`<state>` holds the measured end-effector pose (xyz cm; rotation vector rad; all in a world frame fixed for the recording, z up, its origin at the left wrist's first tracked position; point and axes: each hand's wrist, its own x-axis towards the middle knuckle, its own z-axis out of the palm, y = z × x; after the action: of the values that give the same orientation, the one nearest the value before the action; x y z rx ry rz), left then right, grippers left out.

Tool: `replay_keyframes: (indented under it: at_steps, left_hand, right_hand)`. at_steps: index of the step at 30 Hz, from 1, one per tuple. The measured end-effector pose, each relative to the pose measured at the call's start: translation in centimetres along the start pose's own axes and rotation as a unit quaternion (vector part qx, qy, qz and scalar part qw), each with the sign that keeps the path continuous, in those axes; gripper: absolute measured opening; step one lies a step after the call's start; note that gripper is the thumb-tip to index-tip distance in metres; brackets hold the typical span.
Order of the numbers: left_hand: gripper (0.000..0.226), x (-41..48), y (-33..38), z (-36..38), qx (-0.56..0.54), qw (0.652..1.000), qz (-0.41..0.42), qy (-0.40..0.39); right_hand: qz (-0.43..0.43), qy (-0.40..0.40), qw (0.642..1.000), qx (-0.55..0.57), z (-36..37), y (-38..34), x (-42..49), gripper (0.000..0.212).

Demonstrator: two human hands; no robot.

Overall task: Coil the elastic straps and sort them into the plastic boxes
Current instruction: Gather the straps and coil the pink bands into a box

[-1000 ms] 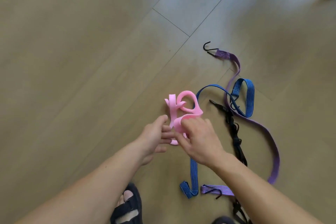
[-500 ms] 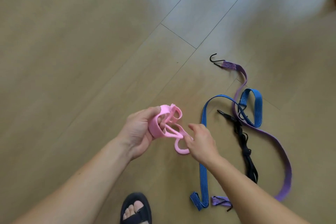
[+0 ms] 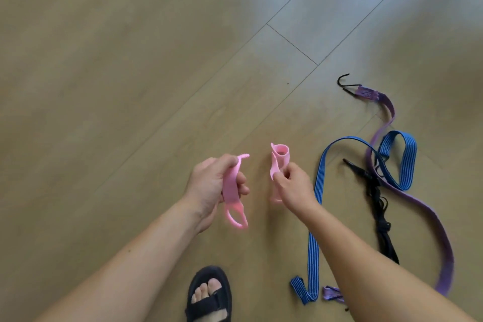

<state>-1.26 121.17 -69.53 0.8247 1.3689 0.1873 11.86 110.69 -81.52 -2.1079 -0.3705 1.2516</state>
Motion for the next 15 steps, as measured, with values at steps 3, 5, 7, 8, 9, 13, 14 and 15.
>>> replay_keyframes:
  at_steps: [3, 5, 7, 8, 9, 13, 14, 15]
  left_hand:
    - [0.005, -3.6, 1.9, 1.0, -0.001, 1.000, -0.015, -0.009]
    - [0.018, -7.0, 4.0, 1.9, 0.000, 0.999, -0.025, -0.041]
    - [0.027, -10.6, 6.5, 2.9, 0.019, 0.997, -0.024, -0.074]
    - [0.031, -12.5, 7.9, 3.5, 0.024, 0.996, -0.023, -0.083]
    - [0.040, -14.5, 9.3, 4.1, 0.027, 0.996, -0.019, -0.089]
    - [0.046, -23.6, 15.6, 6.6, 0.084, 0.989, 0.035, -0.113]
    - [0.043, -26.0, 17.1, 7.1, 0.102, 0.986, 0.056, -0.120]
    - [0.041, -28.3, 18.7, 7.6, 0.119, 0.982, 0.075, -0.129]
  right_hand:
    - [0.026, -0.002, 0.991, 0.131, -3.7, -3.8, -4.7, 0.033]
    - [0.035, -0.002, 0.975, 0.222, -6.9, -7.2, -8.5, 0.026]
    - [0.037, -0.016, 0.960, 0.279, -10.3, -10.5, -12.6, 0.024]
    - [0.032, -0.021, 0.957, 0.287, -12.0, -11.8, -14.7, 0.033]
    - [0.026, -0.018, 0.957, 0.289, -13.7, -13.1, -16.9, 0.036]
    - [0.002, 0.009, 0.961, 0.275, -21.3, -18.5, -25.9, 0.019]
    - [-0.015, 0.008, 0.960, 0.280, -23.1, -20.0, -28.3, 0.017]
    - [-0.031, 0.001, 0.958, 0.285, -25.0, -21.6, -30.6, 0.014]
